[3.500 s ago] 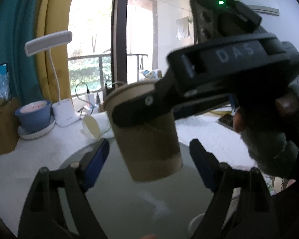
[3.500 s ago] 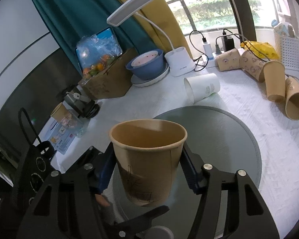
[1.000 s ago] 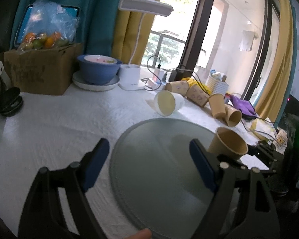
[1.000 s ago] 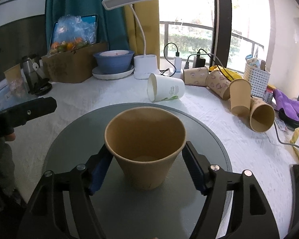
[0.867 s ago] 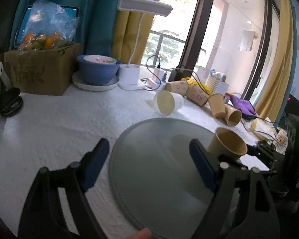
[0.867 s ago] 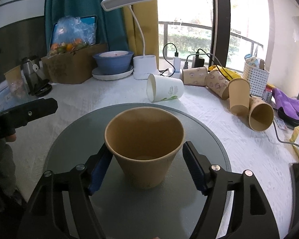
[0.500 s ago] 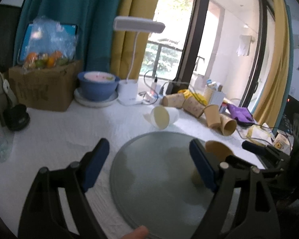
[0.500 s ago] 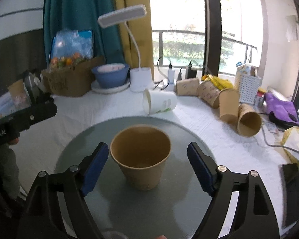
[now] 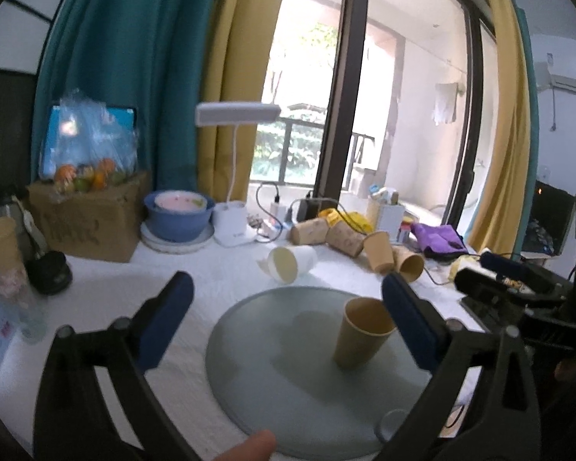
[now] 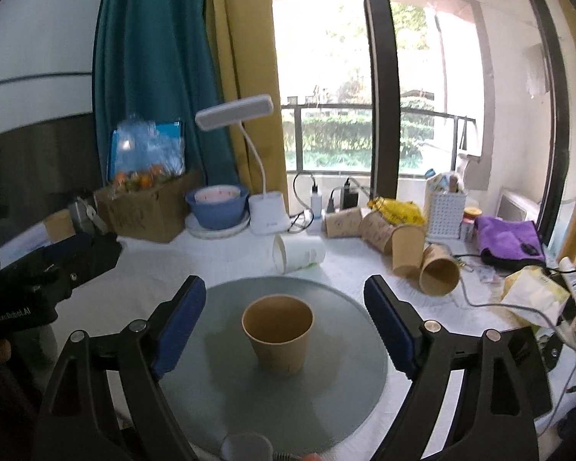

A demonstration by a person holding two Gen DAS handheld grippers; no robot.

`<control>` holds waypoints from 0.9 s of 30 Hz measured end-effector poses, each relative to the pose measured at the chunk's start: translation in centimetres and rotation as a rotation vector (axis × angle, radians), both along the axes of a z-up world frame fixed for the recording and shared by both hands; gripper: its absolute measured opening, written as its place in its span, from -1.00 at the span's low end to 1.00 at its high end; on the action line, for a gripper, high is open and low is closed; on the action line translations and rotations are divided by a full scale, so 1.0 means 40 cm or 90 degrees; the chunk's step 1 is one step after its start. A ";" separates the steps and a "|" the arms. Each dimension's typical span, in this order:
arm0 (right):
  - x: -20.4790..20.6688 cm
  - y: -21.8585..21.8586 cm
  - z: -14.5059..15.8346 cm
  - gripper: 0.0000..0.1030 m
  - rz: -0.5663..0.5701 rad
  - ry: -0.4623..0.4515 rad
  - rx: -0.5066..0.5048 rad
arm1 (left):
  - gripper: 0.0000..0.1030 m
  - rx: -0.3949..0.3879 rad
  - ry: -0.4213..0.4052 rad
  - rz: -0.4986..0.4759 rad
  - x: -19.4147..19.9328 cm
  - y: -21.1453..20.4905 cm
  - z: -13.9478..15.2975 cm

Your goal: Flip cup upright

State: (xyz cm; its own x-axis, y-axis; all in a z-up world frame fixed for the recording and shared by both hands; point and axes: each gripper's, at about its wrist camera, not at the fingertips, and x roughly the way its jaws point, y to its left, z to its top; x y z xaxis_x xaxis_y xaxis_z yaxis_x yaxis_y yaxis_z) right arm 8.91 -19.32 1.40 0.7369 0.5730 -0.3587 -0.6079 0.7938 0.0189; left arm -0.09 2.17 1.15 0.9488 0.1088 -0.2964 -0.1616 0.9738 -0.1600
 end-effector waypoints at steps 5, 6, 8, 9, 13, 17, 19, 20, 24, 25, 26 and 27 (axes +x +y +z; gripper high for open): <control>-0.032 -0.019 0.031 0.69 -0.013 -0.014 0.008 | 0.95 0.037 -0.001 -0.001 -0.024 -0.031 0.029; -0.039 -0.023 0.035 0.69 -0.014 -0.017 0.010 | 0.95 0.040 -0.005 -0.005 -0.030 -0.034 0.035; -0.054 -0.025 0.042 0.69 -0.015 -0.025 0.012 | 0.95 0.045 -0.012 -0.014 -0.041 -0.038 0.044; -0.058 -0.026 0.044 0.69 -0.015 -0.028 0.014 | 0.95 0.049 -0.015 -0.015 -0.046 -0.039 0.050; -0.075 -0.026 0.057 0.69 -0.012 -0.036 0.016 | 0.95 0.054 -0.030 -0.015 -0.063 -0.041 0.069; -0.087 -0.029 0.071 0.69 -0.012 -0.052 0.019 | 0.95 0.061 -0.047 -0.015 -0.077 -0.047 0.088; -0.094 -0.034 0.080 0.69 -0.014 -0.061 0.021 | 0.95 0.065 -0.056 -0.018 -0.084 -0.051 0.097; -0.096 -0.035 0.083 0.69 -0.015 -0.063 0.022 | 0.95 0.067 -0.060 -0.019 -0.088 -0.054 0.101; -0.103 -0.046 0.094 0.69 -0.021 -0.072 0.028 | 0.95 0.071 -0.069 -0.025 -0.099 -0.062 0.115; -0.105 -0.048 0.096 0.69 -0.023 -0.073 0.029 | 0.95 0.072 -0.070 -0.025 -0.101 -0.063 0.118; -0.105 -0.050 0.097 0.69 -0.024 -0.075 0.030 | 0.95 0.073 -0.072 -0.026 -0.103 -0.064 0.120; -0.107 -0.049 0.098 0.69 -0.026 -0.075 0.031 | 0.95 0.073 -0.073 -0.027 -0.104 -0.065 0.122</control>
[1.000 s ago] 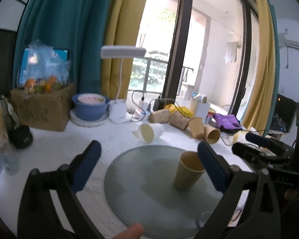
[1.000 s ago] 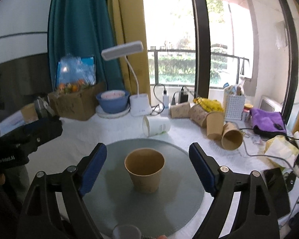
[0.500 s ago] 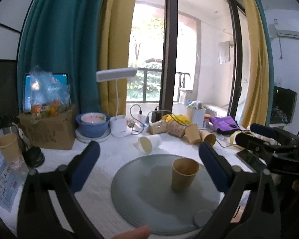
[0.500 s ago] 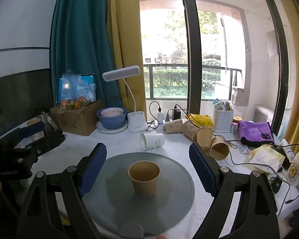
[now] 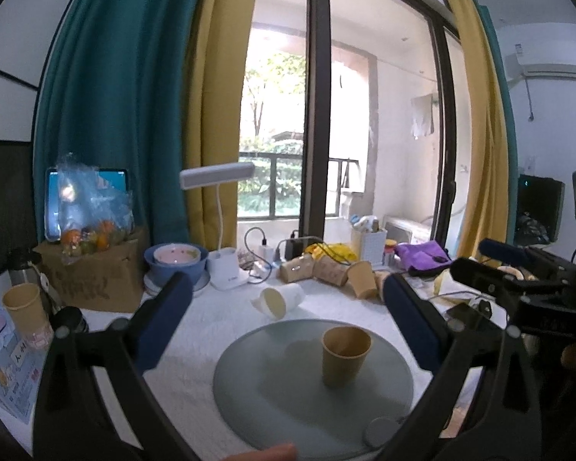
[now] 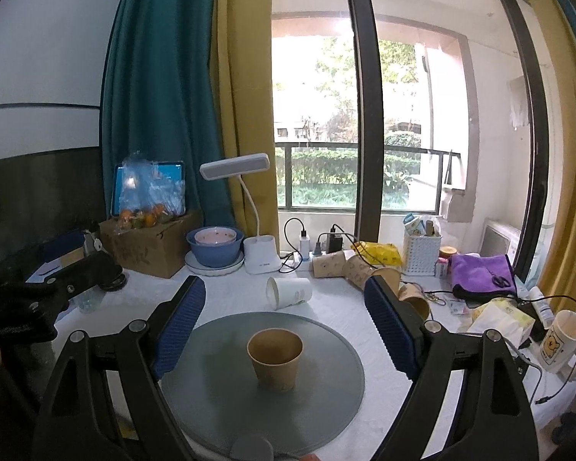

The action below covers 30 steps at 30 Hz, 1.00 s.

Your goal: Flip cup upright

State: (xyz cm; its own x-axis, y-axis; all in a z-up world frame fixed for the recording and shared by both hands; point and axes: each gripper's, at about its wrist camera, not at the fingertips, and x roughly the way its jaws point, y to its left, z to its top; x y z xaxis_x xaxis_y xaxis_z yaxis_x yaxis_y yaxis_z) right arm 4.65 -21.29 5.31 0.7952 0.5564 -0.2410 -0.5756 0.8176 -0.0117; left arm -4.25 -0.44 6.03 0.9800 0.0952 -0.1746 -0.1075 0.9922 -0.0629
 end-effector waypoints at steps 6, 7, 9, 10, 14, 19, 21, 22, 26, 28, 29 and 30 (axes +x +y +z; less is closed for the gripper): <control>0.005 -0.003 0.003 0.69 -0.006 -0.002 0.004 | 0.95 -0.002 -0.001 -0.004 0.006 -0.002 0.003; 0.006 -0.003 0.002 0.69 -0.007 -0.001 0.004 | 0.95 -0.003 0.000 -0.004 0.006 -0.002 0.004; 0.007 -0.003 0.002 0.69 -0.006 -0.001 0.005 | 0.95 -0.003 0.000 -0.004 0.007 -0.002 0.003; 0.007 -0.002 0.002 0.69 -0.006 -0.001 0.004 | 0.95 -0.003 0.000 -0.004 0.007 -0.001 0.003; 0.005 -0.003 0.002 0.69 -0.006 -0.001 0.003 | 0.95 -0.005 0.000 -0.003 0.011 -0.004 0.004; 0.007 0.000 -0.002 0.69 -0.005 0.001 0.003 | 0.95 -0.004 0.000 -0.003 0.010 -0.005 0.005; 0.006 0.001 -0.002 0.69 -0.005 0.001 0.003 | 0.95 -0.004 0.001 -0.003 0.012 -0.006 0.004; 0.007 0.001 -0.004 0.69 -0.005 0.002 0.003 | 0.95 -0.004 0.002 -0.004 0.013 -0.008 0.002; 0.006 0.001 -0.003 0.69 -0.005 0.002 0.003 | 0.95 -0.004 0.003 -0.004 0.014 -0.011 -0.002; 0.006 0.001 -0.004 0.69 -0.005 0.002 0.002 | 0.95 -0.004 0.003 -0.003 0.014 -0.011 -0.002; 0.006 0.001 -0.005 0.69 -0.005 0.003 0.002 | 0.95 -0.004 0.004 -0.003 0.014 -0.010 -0.002; 0.006 0.001 -0.003 0.69 -0.005 0.002 0.002 | 0.95 -0.005 0.004 -0.002 0.014 -0.010 -0.002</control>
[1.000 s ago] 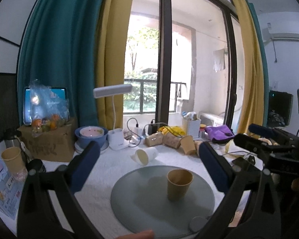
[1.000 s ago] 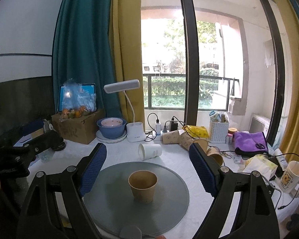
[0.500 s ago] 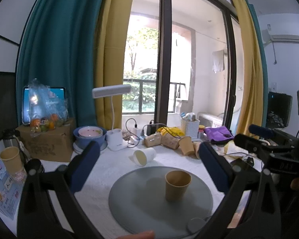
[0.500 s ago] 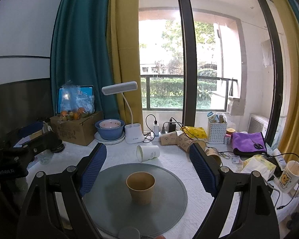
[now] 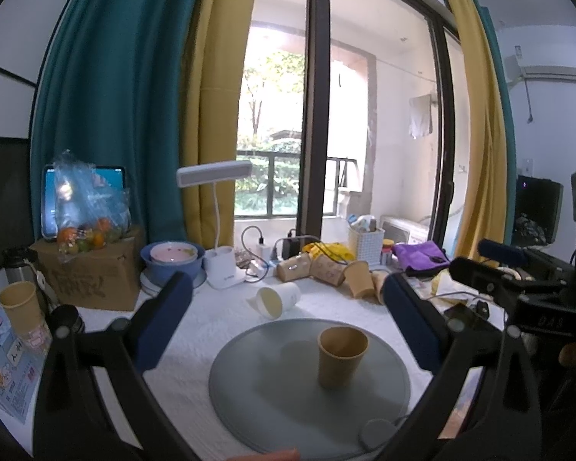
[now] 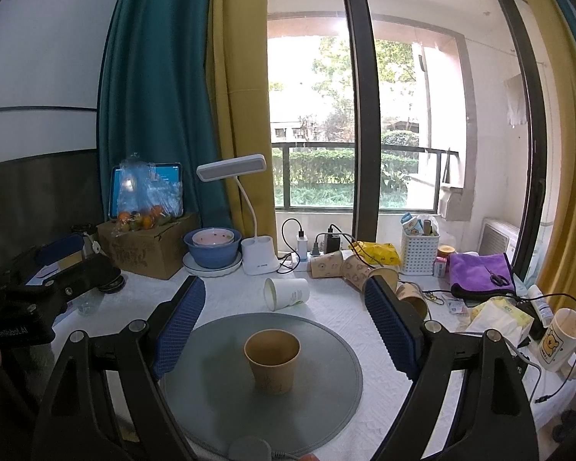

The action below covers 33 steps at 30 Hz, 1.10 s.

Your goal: Flip cup upright

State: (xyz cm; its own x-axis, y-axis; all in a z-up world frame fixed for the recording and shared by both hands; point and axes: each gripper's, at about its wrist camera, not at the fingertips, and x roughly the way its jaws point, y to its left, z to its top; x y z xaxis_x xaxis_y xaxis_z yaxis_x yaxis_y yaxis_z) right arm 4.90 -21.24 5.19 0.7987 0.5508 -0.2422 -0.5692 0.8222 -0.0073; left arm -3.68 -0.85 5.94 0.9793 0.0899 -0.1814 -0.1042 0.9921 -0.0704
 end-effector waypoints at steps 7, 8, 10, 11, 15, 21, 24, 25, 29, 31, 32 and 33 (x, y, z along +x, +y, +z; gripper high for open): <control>-0.002 0.001 -0.001 0.69 0.000 0.001 0.000 | 0.95 -0.003 0.000 0.000 -0.003 -0.001 -0.001; -0.002 0.001 -0.001 0.69 0.001 0.001 0.000 | 0.95 -0.003 0.000 0.000 -0.003 -0.001 -0.001; -0.002 0.003 -0.001 0.69 0.002 0.003 -0.001 | 0.95 -0.003 0.000 -0.001 -0.003 -0.001 0.000; -0.004 0.003 -0.002 0.69 0.003 0.003 -0.002 | 0.95 -0.003 0.001 -0.001 -0.003 -0.004 0.000; -0.004 0.005 -0.005 0.69 0.004 0.002 -0.002 | 0.95 -0.003 0.001 0.000 -0.003 -0.002 -0.001; -0.004 0.005 -0.005 0.69 0.004 0.004 -0.002 | 0.95 -0.003 0.001 0.000 -0.003 -0.002 -0.001; -0.005 0.005 -0.006 0.69 0.005 0.004 -0.002 | 0.95 -0.003 0.000 0.000 -0.003 -0.002 -0.001; -0.004 0.005 -0.005 0.69 0.004 0.005 -0.002 | 0.95 -0.003 0.001 0.000 -0.003 -0.001 -0.001; -0.004 0.005 -0.005 0.69 0.005 0.005 -0.001 | 0.95 -0.003 0.000 0.000 -0.003 -0.002 0.000; -0.005 0.004 -0.006 0.69 0.005 0.005 -0.001 | 0.95 -0.003 0.000 0.000 -0.002 -0.003 0.000; -0.004 0.004 -0.006 0.69 0.005 0.005 -0.001 | 0.95 -0.004 0.001 0.000 -0.002 -0.002 0.000; -0.007 0.003 -0.006 0.69 0.005 0.006 -0.001 | 0.95 -0.003 0.001 0.000 -0.003 -0.002 0.000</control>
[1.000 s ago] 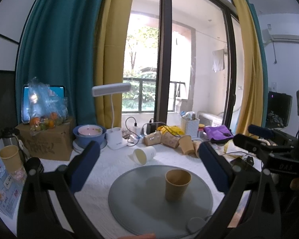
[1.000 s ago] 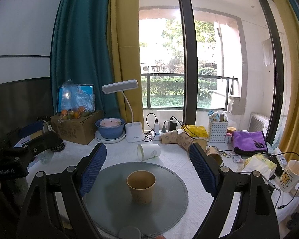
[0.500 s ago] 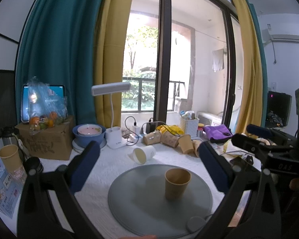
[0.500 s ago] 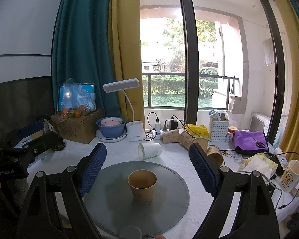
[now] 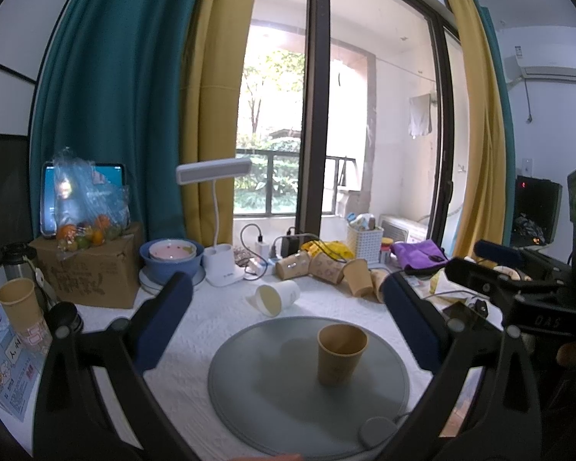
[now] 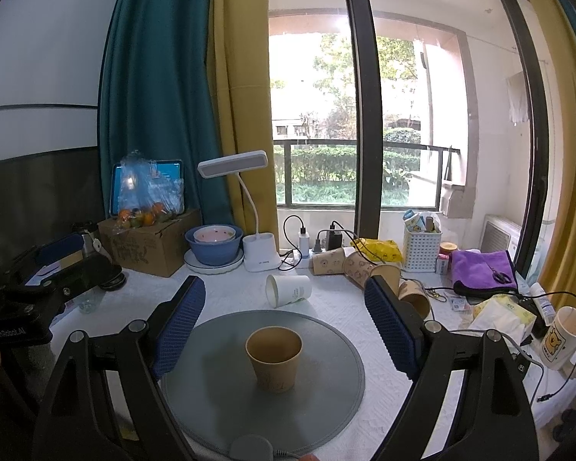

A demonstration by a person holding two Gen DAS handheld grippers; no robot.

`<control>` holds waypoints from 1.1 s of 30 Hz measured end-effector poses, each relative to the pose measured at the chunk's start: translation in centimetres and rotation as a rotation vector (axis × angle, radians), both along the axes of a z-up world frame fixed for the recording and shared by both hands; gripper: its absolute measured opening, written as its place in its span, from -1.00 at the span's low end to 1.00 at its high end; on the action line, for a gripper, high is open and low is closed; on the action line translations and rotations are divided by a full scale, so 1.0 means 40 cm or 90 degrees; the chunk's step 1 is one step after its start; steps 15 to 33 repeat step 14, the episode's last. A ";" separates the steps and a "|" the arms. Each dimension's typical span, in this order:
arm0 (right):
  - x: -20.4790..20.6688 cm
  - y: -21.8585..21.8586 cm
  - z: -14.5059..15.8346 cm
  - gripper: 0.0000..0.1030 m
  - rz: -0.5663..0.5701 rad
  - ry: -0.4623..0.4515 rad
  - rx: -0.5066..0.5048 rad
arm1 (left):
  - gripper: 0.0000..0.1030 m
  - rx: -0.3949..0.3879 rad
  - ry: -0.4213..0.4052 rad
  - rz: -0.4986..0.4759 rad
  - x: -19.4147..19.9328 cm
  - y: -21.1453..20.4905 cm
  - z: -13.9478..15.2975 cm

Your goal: Flip cup upright

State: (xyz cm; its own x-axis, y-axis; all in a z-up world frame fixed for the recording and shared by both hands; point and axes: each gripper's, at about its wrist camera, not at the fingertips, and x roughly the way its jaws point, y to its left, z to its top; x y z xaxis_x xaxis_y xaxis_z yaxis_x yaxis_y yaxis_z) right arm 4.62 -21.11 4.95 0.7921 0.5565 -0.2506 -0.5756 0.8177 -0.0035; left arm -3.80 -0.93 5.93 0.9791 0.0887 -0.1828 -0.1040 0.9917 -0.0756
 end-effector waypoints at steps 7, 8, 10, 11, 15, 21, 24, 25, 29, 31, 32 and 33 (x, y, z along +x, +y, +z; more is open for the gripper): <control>0.003 0.001 0.001 0.69 0.000 -0.001 0.000 | 0.95 0.000 0.002 -0.002 -0.002 -0.003 -0.003; 0.000 0.001 0.001 0.69 0.000 -0.001 0.000 | 0.95 0.000 0.003 -0.003 -0.002 -0.005 -0.005; 0.001 0.001 0.001 0.69 0.000 0.000 0.000 | 0.95 0.000 0.005 -0.005 -0.002 -0.009 -0.009; 0.001 0.001 0.001 0.69 0.000 0.000 0.000 | 0.95 0.001 0.005 -0.006 -0.004 -0.011 -0.010; 0.003 0.000 0.002 0.69 0.000 0.000 0.001 | 0.95 0.008 -0.003 -0.005 -0.010 -0.020 -0.011; 0.003 0.000 0.002 0.69 0.000 0.000 0.001 | 0.95 0.008 -0.003 -0.005 -0.010 -0.020 -0.011; 0.003 0.000 0.002 0.69 0.000 0.000 0.001 | 0.95 0.008 -0.003 -0.005 -0.010 -0.020 -0.011; 0.003 0.000 0.002 0.69 0.000 0.000 0.001 | 0.95 0.008 -0.003 -0.005 -0.010 -0.020 -0.011; 0.003 0.000 0.002 0.69 0.000 0.000 0.001 | 0.95 0.008 -0.003 -0.005 -0.010 -0.020 -0.011; 0.003 0.000 0.002 0.69 0.000 0.000 0.001 | 0.95 0.008 -0.003 -0.005 -0.010 -0.020 -0.011; 0.003 0.000 0.002 0.69 0.000 0.000 0.001 | 0.95 0.008 -0.003 -0.005 -0.010 -0.020 -0.011; 0.003 0.000 0.002 0.69 0.000 0.000 0.001 | 0.95 0.008 -0.003 -0.005 -0.010 -0.020 -0.011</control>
